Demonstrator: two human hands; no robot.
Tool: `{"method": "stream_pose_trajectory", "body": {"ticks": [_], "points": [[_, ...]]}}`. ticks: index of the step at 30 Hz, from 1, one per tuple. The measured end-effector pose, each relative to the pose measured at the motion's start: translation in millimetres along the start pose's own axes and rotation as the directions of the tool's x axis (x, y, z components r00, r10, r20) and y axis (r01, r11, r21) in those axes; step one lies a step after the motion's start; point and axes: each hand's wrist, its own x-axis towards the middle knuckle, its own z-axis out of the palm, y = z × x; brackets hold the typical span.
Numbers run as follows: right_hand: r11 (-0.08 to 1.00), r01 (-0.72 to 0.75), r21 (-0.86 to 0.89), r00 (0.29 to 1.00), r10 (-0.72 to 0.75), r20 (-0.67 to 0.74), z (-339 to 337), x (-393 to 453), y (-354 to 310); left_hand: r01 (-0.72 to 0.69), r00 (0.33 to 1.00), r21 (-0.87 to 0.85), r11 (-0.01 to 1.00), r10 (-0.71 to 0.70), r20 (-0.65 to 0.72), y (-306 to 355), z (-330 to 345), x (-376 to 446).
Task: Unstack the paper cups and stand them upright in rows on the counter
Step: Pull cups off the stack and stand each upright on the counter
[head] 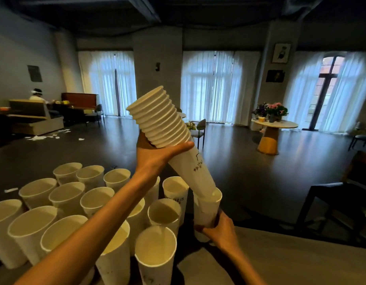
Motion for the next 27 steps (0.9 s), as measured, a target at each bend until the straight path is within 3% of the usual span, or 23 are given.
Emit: {"method": "stream_pose_trajectory", "body": {"ticks": [5,11,17,20,23,27], "points": [[0.997,0.07,0.035,0.997,-0.069,-0.022,7,14,5,-0.011,1.0,-0.045,0.999,0.01,-0.023,-8,-14,6],[0.993,0.041,0.112,0.999,-0.044,0.021,7,14,1,-0.006,1.0,-0.032,0.999,0.005,-0.023,1,-16,2],[1.0,0.009,0.02,0.994,-0.011,0.107,-15,-4,11,-0.042,0.998,-0.053,0.998,0.045,0.043,12,-19,-3],[0.991,-0.02,-0.131,0.995,0.033,0.098,-45,-16,25,-0.004,0.991,-0.064,0.998,0.013,0.137,21,-11,-12],[0.975,0.013,-0.223,0.965,0.047,0.26,-77,-32,24,0.026,0.967,-0.058,0.998,-0.01,0.253,23,5,-28],[0.986,0.079,-0.147,0.923,-0.017,0.384,-104,-69,-8,0.096,0.911,0.013,0.995,-0.093,0.401,15,29,-65]]}}
